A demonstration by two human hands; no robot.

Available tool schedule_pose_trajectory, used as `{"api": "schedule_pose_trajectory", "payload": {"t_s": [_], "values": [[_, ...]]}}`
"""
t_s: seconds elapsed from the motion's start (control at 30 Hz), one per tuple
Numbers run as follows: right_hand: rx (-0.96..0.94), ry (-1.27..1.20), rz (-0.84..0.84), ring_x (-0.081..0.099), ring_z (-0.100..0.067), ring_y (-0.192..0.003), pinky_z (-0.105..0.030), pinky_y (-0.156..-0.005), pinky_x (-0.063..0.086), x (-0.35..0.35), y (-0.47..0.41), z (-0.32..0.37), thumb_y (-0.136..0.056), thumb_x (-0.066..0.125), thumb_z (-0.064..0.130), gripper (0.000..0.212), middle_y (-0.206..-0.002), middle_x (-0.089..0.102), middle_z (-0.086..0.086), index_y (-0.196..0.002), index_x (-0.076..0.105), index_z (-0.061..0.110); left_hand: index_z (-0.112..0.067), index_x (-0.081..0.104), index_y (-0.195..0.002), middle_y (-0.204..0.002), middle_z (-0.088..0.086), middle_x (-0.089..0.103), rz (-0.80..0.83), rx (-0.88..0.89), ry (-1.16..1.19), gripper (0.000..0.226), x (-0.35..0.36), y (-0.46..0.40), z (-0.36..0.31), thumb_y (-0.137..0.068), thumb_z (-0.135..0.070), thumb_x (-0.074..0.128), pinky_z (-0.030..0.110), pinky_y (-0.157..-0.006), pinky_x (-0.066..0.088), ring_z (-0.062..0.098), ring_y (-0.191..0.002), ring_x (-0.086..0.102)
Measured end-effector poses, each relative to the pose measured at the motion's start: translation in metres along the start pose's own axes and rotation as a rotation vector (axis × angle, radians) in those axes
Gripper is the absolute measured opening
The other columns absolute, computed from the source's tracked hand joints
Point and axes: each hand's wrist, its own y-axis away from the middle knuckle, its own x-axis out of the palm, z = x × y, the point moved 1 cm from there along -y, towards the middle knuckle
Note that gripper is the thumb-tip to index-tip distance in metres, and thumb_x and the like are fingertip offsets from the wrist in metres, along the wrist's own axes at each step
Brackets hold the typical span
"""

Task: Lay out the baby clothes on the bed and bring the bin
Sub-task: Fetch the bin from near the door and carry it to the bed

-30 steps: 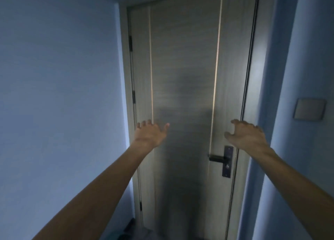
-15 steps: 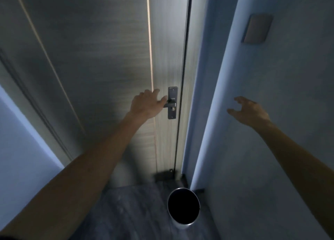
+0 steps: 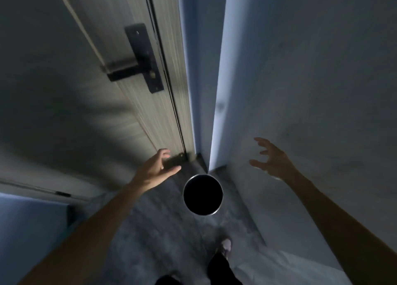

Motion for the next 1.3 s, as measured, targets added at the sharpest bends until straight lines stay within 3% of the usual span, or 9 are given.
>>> {"api": "schedule_pose_trajectory", "payload": {"t_s": [0.13,0.3,0.43,0.57,0.73,0.87,1.07,1.2,1.3], "values": [[0.091,-0.082,0.132,0.053,-0.02,-0.105,-0.029,-0.075,0.045,0.076,-0.034,-0.078,-0.069,0.083,0.02,0.085,-0.14,0.043,-0.008,-0.14,0.037,0.022,-0.017,0.037,-0.135,-0.129,0.002,0.051,0.159,-0.066,0.005,0.089,0.07,-0.033,0.061,-0.063,-0.044,0.083,0.022,-0.089,0.037,0.014,-0.099,0.055],[0.125,-0.141,0.154,0.047,-0.013,-0.115,-0.023,-0.073,0.044,0.181,-0.078,-0.182,-0.042,0.072,0.071,0.122,-0.137,0.031,0.013,-0.144,0.028,0.019,-0.015,0.026,-0.132,-0.15,0.001,0.027,0.235,-0.172,0.304,0.102,0.178,-0.096,0.149,-0.053,-0.011,0.091,0.005,-0.102,0.019,0.01,-0.138,0.027],[0.126,-0.109,0.167,0.039,-0.02,-0.13,-0.045,-0.096,0.047,0.26,-0.11,-0.26,-0.04,0.064,0.086,0.137,-0.151,0.018,0.009,-0.148,0.008,0.023,-0.012,0.029,-0.134,-0.155,-0.005,0.014,0.273,-0.086,0.15,0.123,0.249,-0.15,0.224,-0.035,-0.048,0.092,0.03,-0.116,0.018,0.018,-0.145,0.015],[0.115,-0.058,0.288,0.024,-0.028,-0.142,-0.055,-0.106,0.038,0.327,-0.137,-0.319,-0.044,0.066,0.083,0.115,-0.158,0.011,-0.004,-0.134,0.002,0.056,-0.009,0.036,-0.131,-0.157,0.004,0.006,0.355,0.085,-0.11,0.128,0.31,-0.184,0.285,-0.032,-0.086,0.065,0.054,-0.116,0.015,0.023,-0.146,0.003],[0.095,-0.028,0.42,-0.001,-0.012,-0.146,-0.033,-0.116,0.013,0.387,-0.154,-0.372,-0.051,0.086,0.05,0.14,-0.153,-0.017,0.015,-0.142,-0.019,0.034,-0.033,0.014,-0.144,-0.158,-0.001,0.012,0.493,0.052,-0.135,0.137,0.37,-0.202,0.323,-0.027,-0.098,0.049,0.049,-0.118,-0.001,0.018,-0.145,0.014],[0.077,-0.038,0.407,0.011,-0.015,-0.146,-0.03,-0.112,0.016,0.407,-0.161,-0.399,-0.05,0.086,0.051,0.143,-0.15,-0.018,0.019,-0.14,-0.024,0.034,-0.043,-0.032,-0.136,-0.159,-0.01,0.003,0.624,0.064,-0.166,0.145,0.404,-0.206,0.339,-0.031,-0.095,0.052,0.039,-0.118,-0.012,0.005,-0.144,0.01],[0.038,-0.044,0.389,0.011,-0.005,-0.138,-0.028,-0.111,0.015,0.429,-0.173,-0.411,-0.048,0.088,0.048,0.148,-0.148,-0.015,0.018,-0.142,-0.024,0.026,-0.045,-0.026,-0.139,-0.156,0.01,0.019,0.633,0.127,-0.134,0.154,0.43,-0.232,0.338,-0.026,-0.083,0.071,0.049,-0.115,0.024,0.03,-0.142,0.022],[0.048,-0.086,0.338,0.007,0.003,-0.134,-0.027,-0.11,0.014,0.442,-0.181,-0.412,-0.048,0.092,0.04,0.149,-0.157,-0.008,0.008,-0.139,-0.025,0.026,-0.02,-0.016,-0.146,-0.154,0.017,0.021,0.558,0.169,-0.146,0.153,0.44,-0.241,0.337,-0.037,-0.047,0.087,0.049,-0.116,0.021,0.033,-0.14,0.024],[0.002,-0.092,0.358,-0.001,-0.001,-0.139,-0.028,-0.113,0.009,0.444,-0.184,-0.411,-0.047,0.091,0.042,0.149,-0.154,-0.016,0.011,-0.138,-0.026,0.029,-0.015,-0.015,-0.148,-0.153,0.019,0.023,0.53,0.197,-0.176,0.152,0.442,-0.243,0.343,-0.039,-0.044,0.089,0.048,-0.115,0.022,0.033,-0.139,0.026]]}}
